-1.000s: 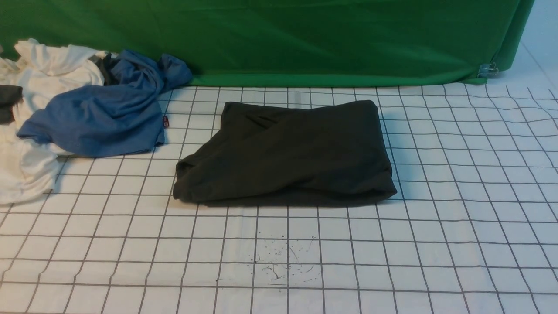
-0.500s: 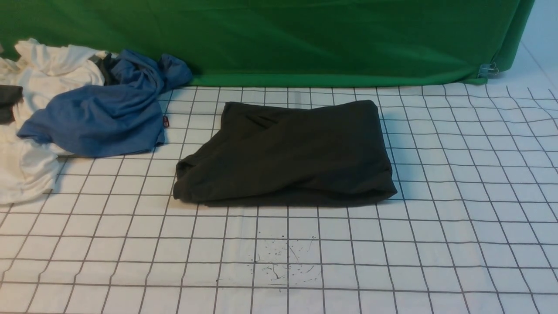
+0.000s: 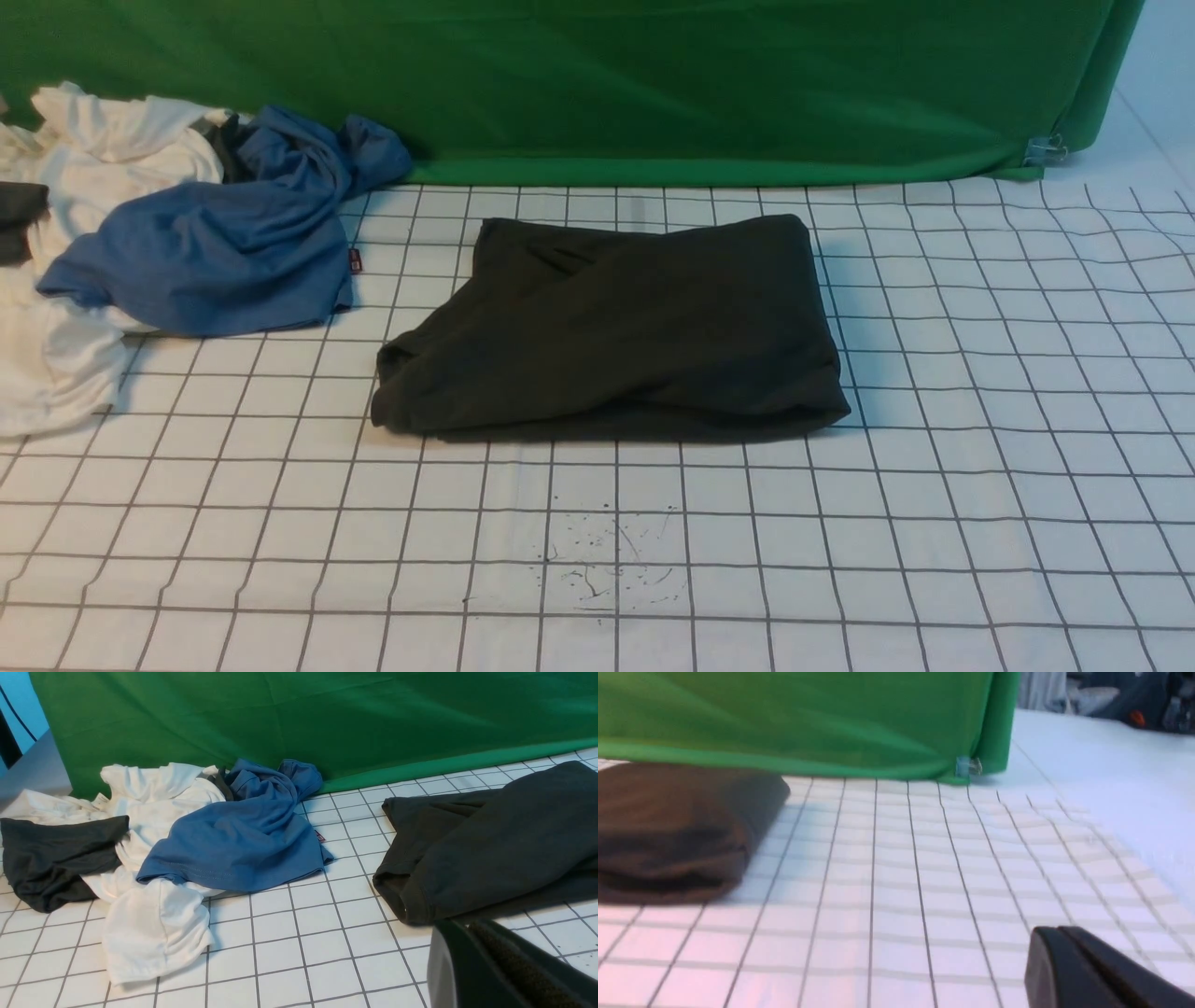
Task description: Fold a long-sleeved shirt over a white checkered tablecloth.
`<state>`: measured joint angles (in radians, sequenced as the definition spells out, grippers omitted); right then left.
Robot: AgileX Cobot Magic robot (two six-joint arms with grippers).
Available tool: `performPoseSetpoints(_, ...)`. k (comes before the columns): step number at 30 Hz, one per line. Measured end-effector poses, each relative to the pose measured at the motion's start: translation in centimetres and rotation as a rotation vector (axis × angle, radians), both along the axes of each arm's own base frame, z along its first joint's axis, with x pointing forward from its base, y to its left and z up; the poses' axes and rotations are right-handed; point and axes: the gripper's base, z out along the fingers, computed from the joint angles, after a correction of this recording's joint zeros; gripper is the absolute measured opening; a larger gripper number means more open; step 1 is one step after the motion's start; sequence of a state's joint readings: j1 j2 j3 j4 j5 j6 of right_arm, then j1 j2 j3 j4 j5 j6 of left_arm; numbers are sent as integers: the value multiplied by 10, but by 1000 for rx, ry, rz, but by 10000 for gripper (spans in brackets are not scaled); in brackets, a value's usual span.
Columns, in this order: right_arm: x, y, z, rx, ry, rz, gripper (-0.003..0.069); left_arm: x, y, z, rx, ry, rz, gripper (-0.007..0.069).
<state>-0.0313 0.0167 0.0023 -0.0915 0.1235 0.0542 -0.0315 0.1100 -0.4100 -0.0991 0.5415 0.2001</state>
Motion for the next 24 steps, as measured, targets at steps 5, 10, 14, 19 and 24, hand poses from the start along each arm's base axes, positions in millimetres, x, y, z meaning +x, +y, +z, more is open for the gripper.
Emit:
performPoseSetpoints(5,-2,-2,-8,-52,75,-11,12,0,0,0,0,0,0,-31)
performPoseSetpoints(10,-2,-1,-9,-69,84,2,12,0,0,0,3,0,0,-31)
performPoseSetpoints(14,-2,-1,-9,-69,86,14,12,0,0,0,4,0,-1,-31)
performPoseSetpoints(19,-2,0,-9,-69,87,19,15,0,0,0,6,0,-1,-31)
performPoseSetpoints(24,-2,0,-9,-69,87,19,20,0,0,0,6,0,-1,-31)
